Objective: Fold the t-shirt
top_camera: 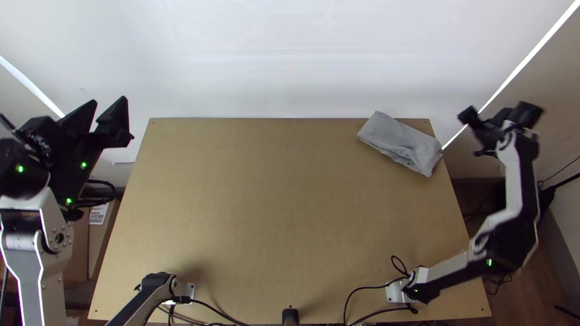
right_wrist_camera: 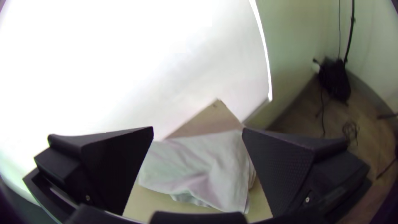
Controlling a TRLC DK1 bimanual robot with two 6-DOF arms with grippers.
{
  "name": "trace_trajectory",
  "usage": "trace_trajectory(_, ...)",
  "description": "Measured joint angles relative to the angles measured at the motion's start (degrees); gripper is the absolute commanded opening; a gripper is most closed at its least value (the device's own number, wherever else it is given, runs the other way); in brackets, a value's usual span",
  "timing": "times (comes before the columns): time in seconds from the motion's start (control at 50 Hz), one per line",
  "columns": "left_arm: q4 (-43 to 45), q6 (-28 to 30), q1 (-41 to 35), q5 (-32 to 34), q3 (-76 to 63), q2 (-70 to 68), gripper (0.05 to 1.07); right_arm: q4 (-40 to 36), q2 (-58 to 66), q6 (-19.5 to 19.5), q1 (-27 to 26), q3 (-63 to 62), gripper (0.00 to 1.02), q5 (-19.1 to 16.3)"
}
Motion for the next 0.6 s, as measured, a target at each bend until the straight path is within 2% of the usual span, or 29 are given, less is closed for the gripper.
trace_trajectory(0.1, 5.4, 0.1, 0.8, -2.2, -5.4, -4.5, 1.03, 1.2, -12.0, -2.6, -0.9, -0.3, 0.99, 0.0)
trace_trajectory(0.26, 16.3, 0.7, 5.2, -5.4, -13.9, -12.3, 1.03, 2.1, -27.7, -4.5, -4.1, -2.2, 0.99, 0.5)
trace_trajectory(0.42, 27.8, 2.8, 9.6, -5.6, -24.5, -23.0, 1.03, 10.2, -41.8, -4.4, -6.9, -9.9, 0.99, 0.6)
trace_trajectory(0.6, 34.2, 3.0, 10.7, -5.6, -36.8, -34.7, 1.03, 21.2, -57.4, -4.4, -10.0, -22.0, 0.99, 1.0)
